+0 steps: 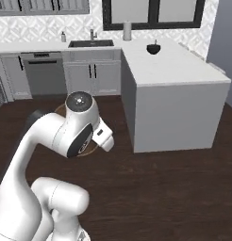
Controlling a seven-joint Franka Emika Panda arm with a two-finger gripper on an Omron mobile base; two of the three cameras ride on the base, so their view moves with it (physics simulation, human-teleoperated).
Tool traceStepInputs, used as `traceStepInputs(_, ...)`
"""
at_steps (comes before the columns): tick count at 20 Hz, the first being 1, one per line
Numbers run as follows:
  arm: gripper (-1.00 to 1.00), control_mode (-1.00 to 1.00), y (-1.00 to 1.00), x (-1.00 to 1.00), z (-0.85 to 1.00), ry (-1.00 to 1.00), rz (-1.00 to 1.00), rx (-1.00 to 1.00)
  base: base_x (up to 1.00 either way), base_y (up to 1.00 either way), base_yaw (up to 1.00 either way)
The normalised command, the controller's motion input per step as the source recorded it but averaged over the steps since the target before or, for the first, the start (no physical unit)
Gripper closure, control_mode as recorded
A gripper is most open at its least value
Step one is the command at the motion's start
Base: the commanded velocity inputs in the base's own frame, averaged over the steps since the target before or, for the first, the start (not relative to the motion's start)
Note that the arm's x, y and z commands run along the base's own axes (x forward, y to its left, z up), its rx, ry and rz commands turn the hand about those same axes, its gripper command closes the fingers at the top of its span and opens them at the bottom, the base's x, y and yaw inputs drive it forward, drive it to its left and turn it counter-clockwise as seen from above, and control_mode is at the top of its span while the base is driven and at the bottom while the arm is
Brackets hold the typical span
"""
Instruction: Open the cabinet, pick up the bread from the cabinet and place it in the basket. Then move the basket to the dining counter.
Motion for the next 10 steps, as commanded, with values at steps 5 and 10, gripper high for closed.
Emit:
traceStepInputs(5, 1.0, 1.0, 0.0, 0.0, 0.0, 0.0, 0.0, 0.0, 1.0, 0.34, 0.27)
traceStepInputs(10, 1.0, 1.0, 0.0, 0.0, 0.0, 0.0, 0.0, 0.0, 1.0, -0.58, 0.28)
